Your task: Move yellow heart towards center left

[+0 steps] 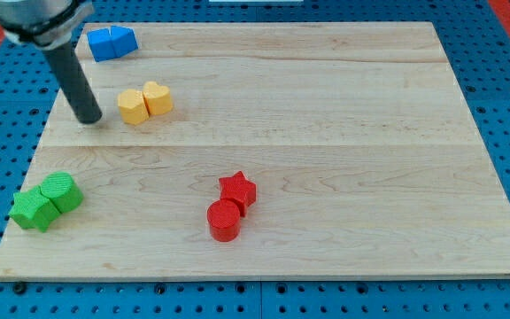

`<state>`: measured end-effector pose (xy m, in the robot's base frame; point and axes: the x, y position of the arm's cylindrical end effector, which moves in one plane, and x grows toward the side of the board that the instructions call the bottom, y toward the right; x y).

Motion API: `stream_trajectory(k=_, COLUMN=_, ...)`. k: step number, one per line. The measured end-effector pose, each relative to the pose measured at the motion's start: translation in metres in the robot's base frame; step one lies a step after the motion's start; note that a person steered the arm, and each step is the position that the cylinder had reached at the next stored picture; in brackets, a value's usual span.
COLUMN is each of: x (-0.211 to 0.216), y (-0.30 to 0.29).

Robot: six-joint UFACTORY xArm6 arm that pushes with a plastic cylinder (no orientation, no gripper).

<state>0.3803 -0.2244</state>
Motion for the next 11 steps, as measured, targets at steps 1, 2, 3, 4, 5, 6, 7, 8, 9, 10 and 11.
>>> stream_trajectory(k=1, x=-0.019, y=0.06)
stream_trajectory(k=2, x=-0.036, y=0.076)
stream_trajectory(k=3, x=-0.075, y=0.147)
stream_trajectory(k=4, x=-0.028, y=0.147)
stream_trajectory(k=5, x=-0.006, y=0.104)
stream_trajectory(k=6, x=-0.027, y=0.075)
stream_trajectory(k=7, x=-0.054, y=0.128)
stream_trajectory(k=8, x=-0.071, y=0.082)
stream_trajectory(k=9, x=-0.038, y=0.027)
stream_trajectory(k=10, x=-0.025, y=0.012)
stream_trajectory(k=11, x=-0.017, y=0.12)
